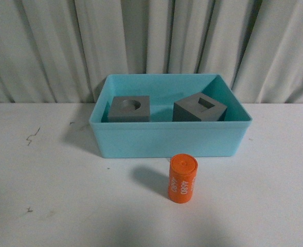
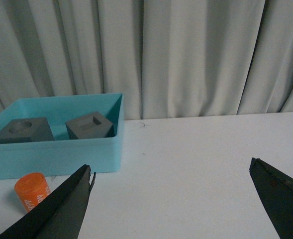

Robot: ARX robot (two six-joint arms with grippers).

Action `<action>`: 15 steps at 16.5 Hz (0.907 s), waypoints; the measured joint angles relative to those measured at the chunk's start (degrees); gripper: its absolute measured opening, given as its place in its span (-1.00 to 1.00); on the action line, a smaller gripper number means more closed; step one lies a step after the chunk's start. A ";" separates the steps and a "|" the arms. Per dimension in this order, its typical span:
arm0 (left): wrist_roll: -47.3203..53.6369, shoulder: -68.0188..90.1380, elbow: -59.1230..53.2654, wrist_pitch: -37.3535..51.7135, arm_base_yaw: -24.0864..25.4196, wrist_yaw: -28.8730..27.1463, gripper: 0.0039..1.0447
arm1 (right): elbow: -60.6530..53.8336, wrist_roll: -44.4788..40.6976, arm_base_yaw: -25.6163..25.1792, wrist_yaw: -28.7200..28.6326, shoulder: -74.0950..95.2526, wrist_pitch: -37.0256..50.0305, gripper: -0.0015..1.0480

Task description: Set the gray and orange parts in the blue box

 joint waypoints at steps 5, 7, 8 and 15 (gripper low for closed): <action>-2.71 -17.05 -7.91 -6.69 6.82 1.86 0.88 | 0.00 0.00 0.00 0.02 0.00 -0.02 0.87; 1.42 -21.57 -12.92 7.45 6.82 3.30 0.72 | 0.00 0.00 0.00 0.00 0.02 0.02 0.87; 7.80 -30.49 -18.71 15.96 5.55 3.06 0.51 | 0.00 0.00 0.00 0.02 0.02 0.02 0.87; 25.94 -36.37 -21.94 23.82 -5.99 -8.00 -0.97 | 0.00 0.00 0.00 0.00 0.00 -0.02 0.87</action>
